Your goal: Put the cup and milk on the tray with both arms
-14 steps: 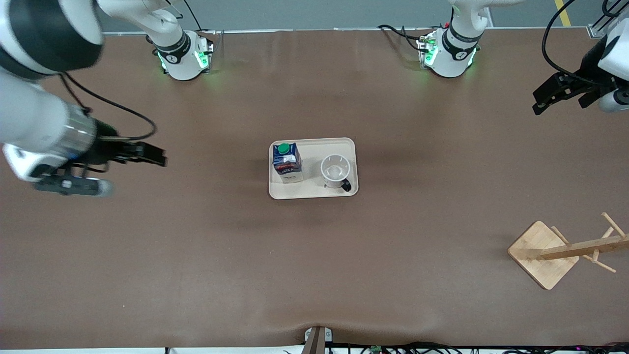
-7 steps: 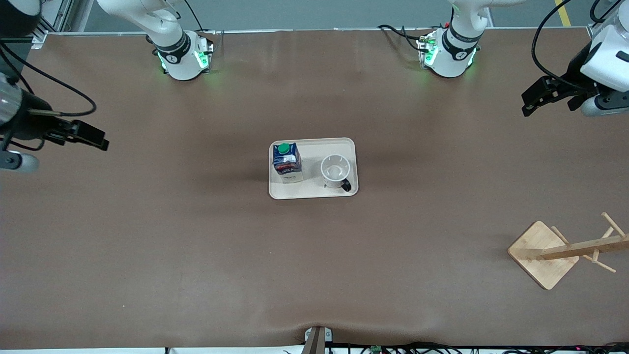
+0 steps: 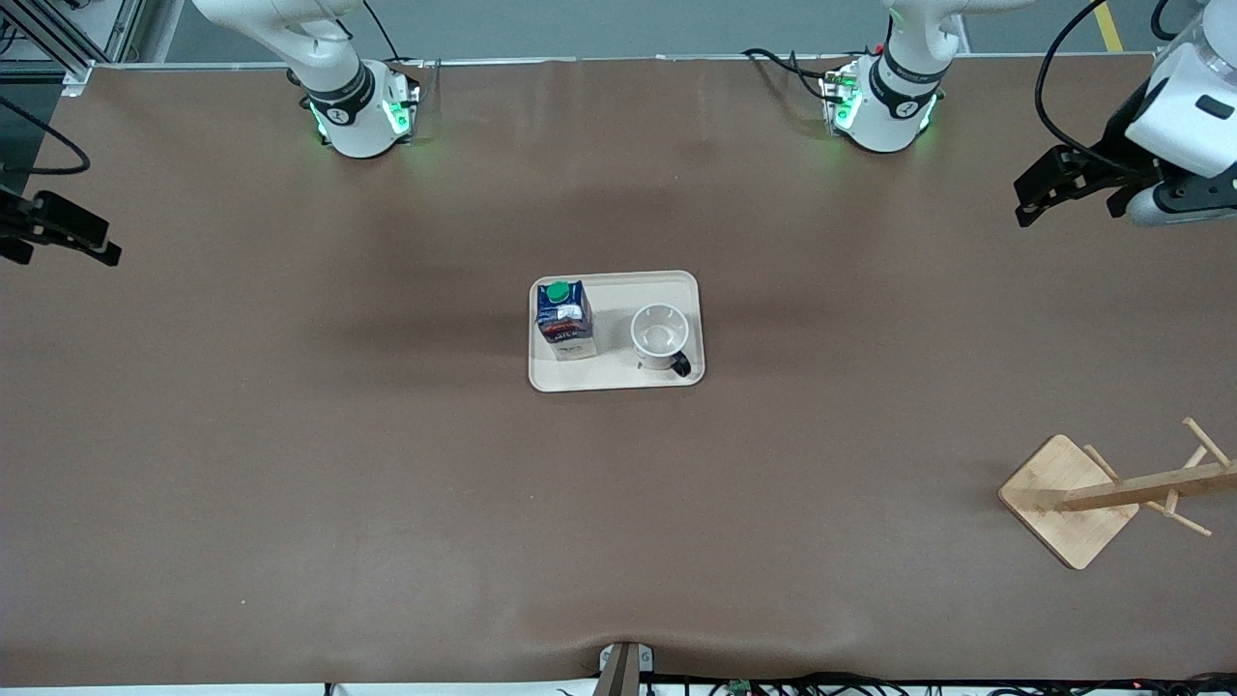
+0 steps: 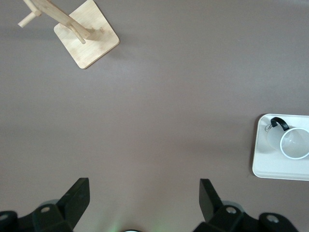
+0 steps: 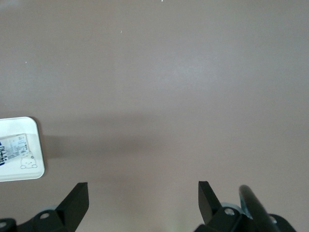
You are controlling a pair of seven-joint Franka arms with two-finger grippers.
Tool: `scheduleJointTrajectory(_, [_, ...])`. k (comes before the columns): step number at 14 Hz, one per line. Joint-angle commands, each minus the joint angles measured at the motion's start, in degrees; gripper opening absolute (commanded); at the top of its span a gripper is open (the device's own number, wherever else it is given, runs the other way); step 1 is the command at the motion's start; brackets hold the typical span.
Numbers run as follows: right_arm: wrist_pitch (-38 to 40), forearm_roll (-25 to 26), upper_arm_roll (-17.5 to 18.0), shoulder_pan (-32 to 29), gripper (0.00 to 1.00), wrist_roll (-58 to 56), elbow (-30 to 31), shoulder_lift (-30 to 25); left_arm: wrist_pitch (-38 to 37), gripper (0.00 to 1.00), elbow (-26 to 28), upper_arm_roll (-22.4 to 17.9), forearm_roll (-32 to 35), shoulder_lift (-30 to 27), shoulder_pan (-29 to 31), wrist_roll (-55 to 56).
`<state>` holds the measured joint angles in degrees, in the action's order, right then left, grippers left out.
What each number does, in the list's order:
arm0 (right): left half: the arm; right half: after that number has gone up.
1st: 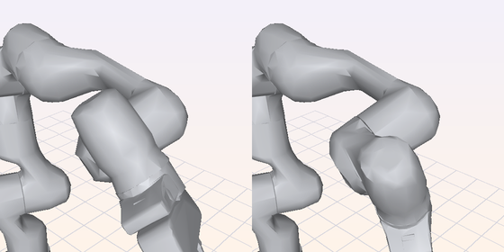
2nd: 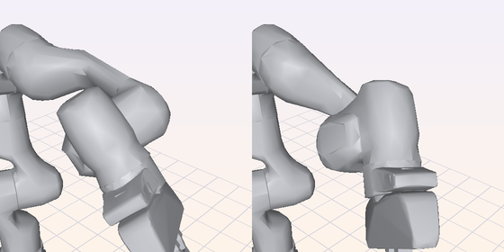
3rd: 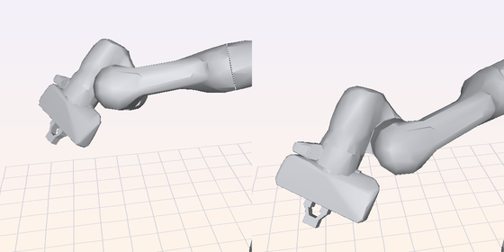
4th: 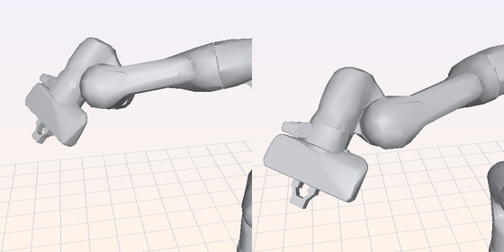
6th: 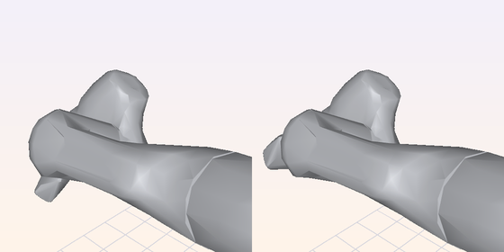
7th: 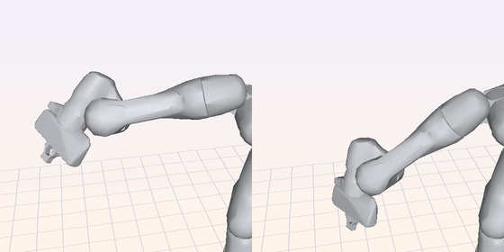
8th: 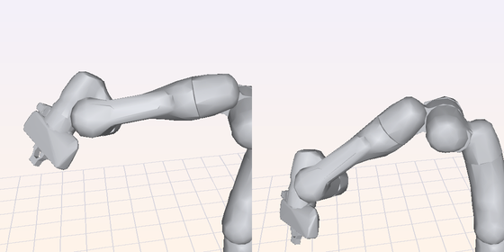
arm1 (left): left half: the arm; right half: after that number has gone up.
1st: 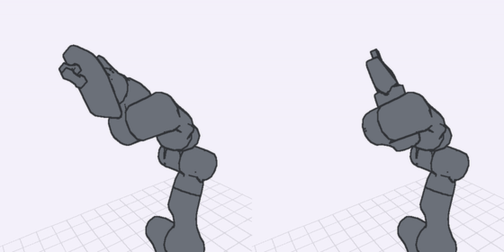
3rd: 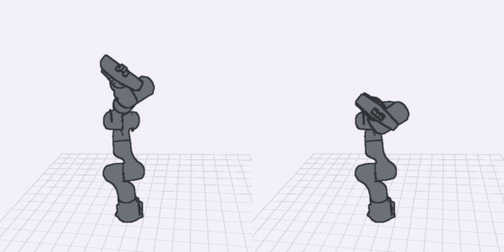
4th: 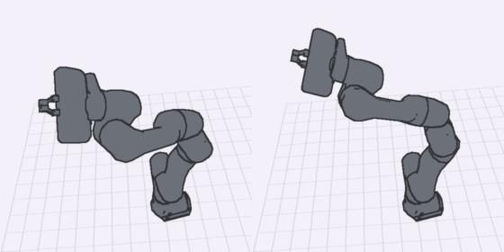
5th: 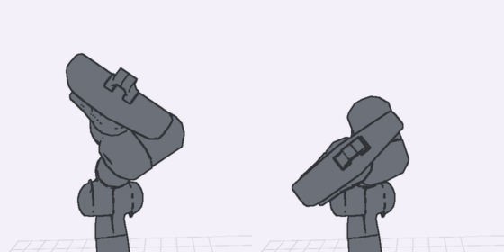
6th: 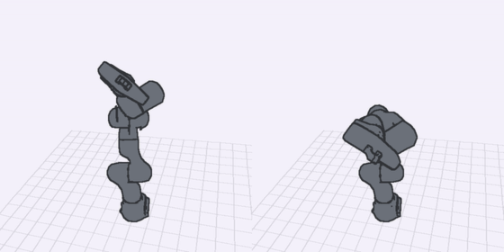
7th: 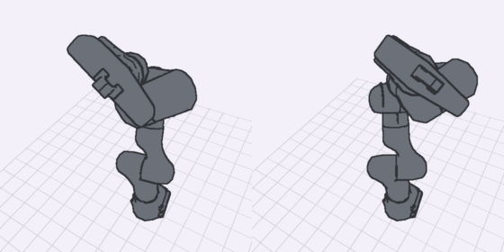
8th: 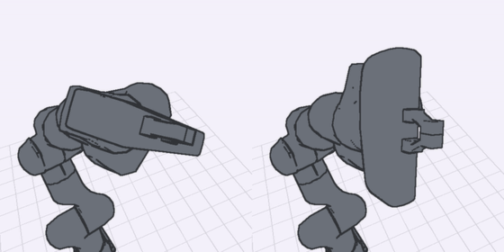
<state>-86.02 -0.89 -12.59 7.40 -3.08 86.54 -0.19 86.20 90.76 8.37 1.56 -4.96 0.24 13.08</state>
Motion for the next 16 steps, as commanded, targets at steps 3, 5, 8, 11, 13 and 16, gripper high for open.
scheduleJointTrajectory(3, [-2.2,1.2,1.1,-5.5,1.0,-6.7,6.8,-6.0,-2.0,1.0,-1.7,-0.1,-0.2,0.7,0.8,-0.2])
scheduleJointTrajectory(5, [-2.0,1.2,1.2,-5.9,1.0,-7.8,6.8,-6.1,-2.2,1.0,-1.7,-0.1,-0.1,0.7,0.8,-0.2])
scheduleJointTrajectory(8, [-1.3,0.9,1.5,-5.4,1.0,-7.1,6.8,-6.1,-2.3,1.0,-1.7,-0.1,-0.1,0.7,0.8,-0.4])
scheduleJointTrajectory(11, [-1.0,0.7,1.7,-5.0,1.0,-6.9,6.5,-6.0,-2.3,1.0,-1.7,-0.1,-0.1,0.7,0.7,-0.4])
scheduleJointTrajectory(13, [-0.6,0.4,1.7,-4.9,1.0,-6.9,6.5,-6.0,-2.3,1.0,-1.7,-0.1,-0.1,0.8,0.7,-0.4])
scheduleJointTrajectory(16, [-0.5,0.3,1.7,-4.7,1.0,-6.9,6.5,-5.9,-2.4,1.0,-1.6,-0.1,-0.1,0.7,0.7,-0.5])
